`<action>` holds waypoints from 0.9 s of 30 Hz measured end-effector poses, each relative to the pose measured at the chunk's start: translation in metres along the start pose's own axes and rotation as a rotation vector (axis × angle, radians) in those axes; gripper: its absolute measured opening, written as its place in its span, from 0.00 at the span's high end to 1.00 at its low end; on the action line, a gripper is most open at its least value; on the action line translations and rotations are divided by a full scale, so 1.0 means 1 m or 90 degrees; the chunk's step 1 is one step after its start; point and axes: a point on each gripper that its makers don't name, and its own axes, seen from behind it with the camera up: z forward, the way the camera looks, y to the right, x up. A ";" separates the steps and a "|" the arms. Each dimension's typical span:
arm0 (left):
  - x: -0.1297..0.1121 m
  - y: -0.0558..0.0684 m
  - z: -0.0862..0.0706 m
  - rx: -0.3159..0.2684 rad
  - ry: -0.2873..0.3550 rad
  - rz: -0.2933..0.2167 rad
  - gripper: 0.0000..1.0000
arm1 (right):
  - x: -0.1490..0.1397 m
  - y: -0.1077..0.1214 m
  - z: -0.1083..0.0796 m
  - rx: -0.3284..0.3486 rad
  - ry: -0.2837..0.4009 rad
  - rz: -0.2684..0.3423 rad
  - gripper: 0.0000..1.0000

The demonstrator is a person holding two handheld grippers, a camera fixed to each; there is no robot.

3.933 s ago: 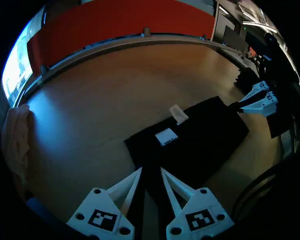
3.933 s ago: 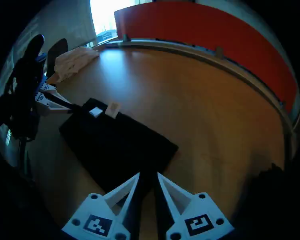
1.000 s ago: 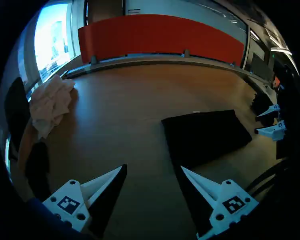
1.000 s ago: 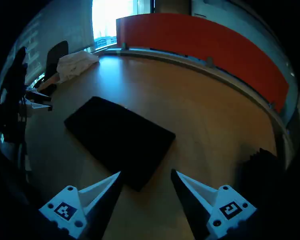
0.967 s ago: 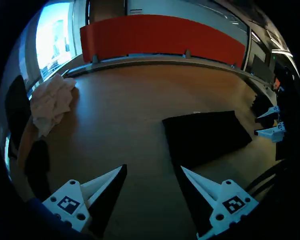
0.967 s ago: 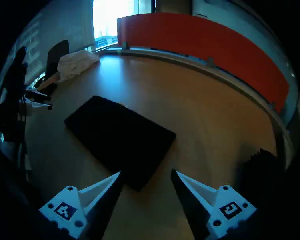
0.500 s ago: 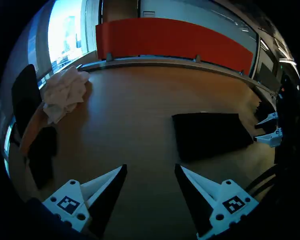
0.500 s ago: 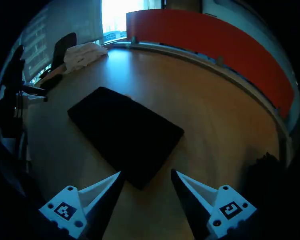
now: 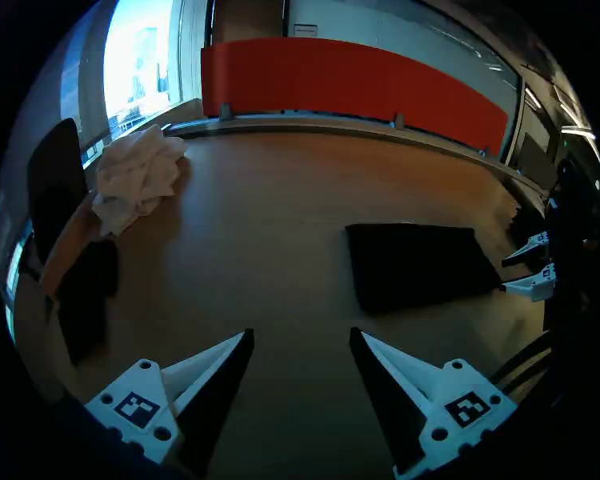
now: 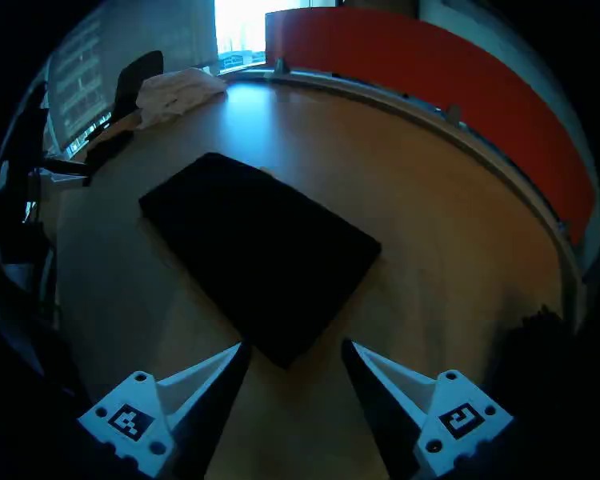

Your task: Fold towel

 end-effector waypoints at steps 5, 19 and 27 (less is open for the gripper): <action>-0.006 -0.004 -0.002 0.007 -0.013 -0.004 0.12 | -0.003 -0.001 0.001 0.002 -0.006 -0.008 0.13; -0.009 -0.010 -0.006 0.013 -0.019 -0.008 0.12 | -0.007 -0.003 0.004 0.014 -0.017 -0.023 0.16; -0.007 -0.011 -0.009 0.015 -0.014 -0.002 0.12 | -0.013 0.000 0.003 0.015 -0.034 -0.040 0.46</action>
